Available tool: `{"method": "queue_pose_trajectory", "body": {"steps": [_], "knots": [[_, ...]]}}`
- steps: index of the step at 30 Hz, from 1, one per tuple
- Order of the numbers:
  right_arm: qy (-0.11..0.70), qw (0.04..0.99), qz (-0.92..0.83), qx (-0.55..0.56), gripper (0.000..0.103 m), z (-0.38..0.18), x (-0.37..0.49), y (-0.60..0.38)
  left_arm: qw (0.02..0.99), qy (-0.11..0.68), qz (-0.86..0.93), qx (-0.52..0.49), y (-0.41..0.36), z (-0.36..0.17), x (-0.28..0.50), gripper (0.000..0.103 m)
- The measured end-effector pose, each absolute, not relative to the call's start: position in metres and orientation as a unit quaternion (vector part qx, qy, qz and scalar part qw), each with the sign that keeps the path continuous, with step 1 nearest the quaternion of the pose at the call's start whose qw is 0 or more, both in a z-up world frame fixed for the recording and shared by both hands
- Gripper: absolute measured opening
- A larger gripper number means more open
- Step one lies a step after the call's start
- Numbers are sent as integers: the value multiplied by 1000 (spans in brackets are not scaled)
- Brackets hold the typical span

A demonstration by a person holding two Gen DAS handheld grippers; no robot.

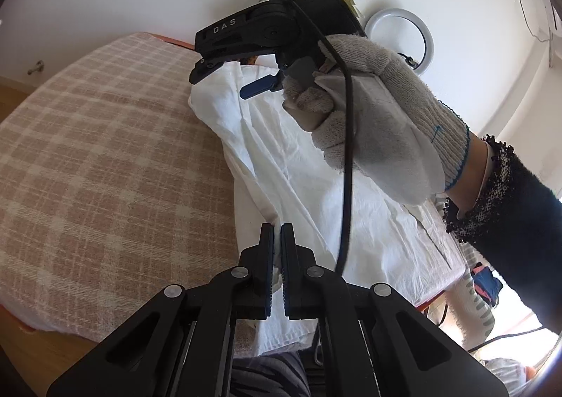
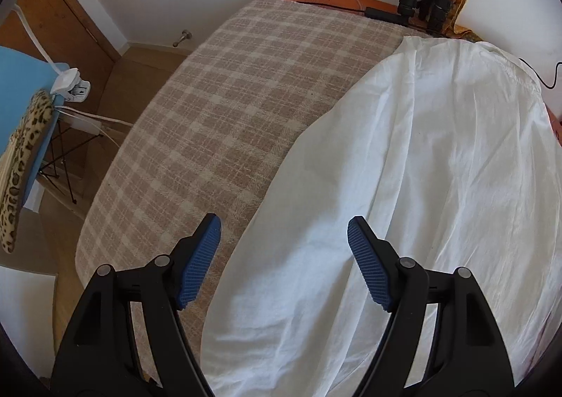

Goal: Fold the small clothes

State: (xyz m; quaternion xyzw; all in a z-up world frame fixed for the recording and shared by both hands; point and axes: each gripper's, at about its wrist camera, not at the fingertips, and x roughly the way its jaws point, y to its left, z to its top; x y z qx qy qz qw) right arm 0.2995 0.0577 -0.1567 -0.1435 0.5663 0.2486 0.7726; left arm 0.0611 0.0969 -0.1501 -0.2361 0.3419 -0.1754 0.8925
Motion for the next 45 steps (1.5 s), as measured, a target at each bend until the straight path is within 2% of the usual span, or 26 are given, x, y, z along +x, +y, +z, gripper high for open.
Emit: {"method": "queue_pose_trajectory", "body": {"steps": [3, 4, 7, 9, 10, 11, 14, 19, 24, 31, 33, 34, 35, 37, 41, 45], "knots": [[575, 767, 221, -180, 77, -175, 307, 68, 893, 346, -175, -229, 94, -151, 63, 3], [575, 766, 218, -186, 72, -179, 308, 69, 893, 347, -175, -227, 94, -150, 64, 3], [582, 766, 210, -176, 40, -187, 311, 62, 894, 349, -174, -222, 93, -148, 66, 3], [581, 768, 217, -158, 28, -186, 313, 54, 895, 350, -174, -216, 87, -145, 67, 3], [581, 768, 224, -148, 18, -184, 314, 49, 895, 350, -173, -214, 85, -143, 67, 3], [581, 769, 231, -133, 12, -180, 314, 42, 895, 350, -175, -214, 83, -141, 67, 3], [569, 777, 260, -73, 9, -163, 315, 14, 896, 347, -185, -206, 73, -137, 66, 3], [541, 789, 289, 23, 8, -142, 312, -44, 898, 345, -206, -182, 47, -128, 66, 3], [530, 779, 299, 153, 8, -146, 313, -116, 891, 355, -227, -170, 25, -128, 67, 3], [551, 762, 257, 224, 9, -167, 325, -165, 880, 374, -250, -156, -7, -129, 73, 3], [551, 766, 246, 223, 21, -164, 327, -174, 876, 379, -253, -158, -11, -132, 73, 3], [548, 773, 240, 212, 34, -161, 328, -179, 870, 385, -262, -161, -13, -133, 73, 4], [545, 781, 234, 197, 47, -156, 327, -182, 865, 391, -271, -161, -15, -133, 74, 7], [535, 794, 232, 170, 57, -146, 324, -186, 858, 395, -291, -152, -21, -133, 71, 19], [534, 802, 235, 127, 59, -131, 313, -193, 864, 385, -299, -125, -19, -122, 56, 19], [539, 798, 243, 115, 59, -132, 299, -200, 881, 374, -252, -140, 18, -121, 53, 19]]}}
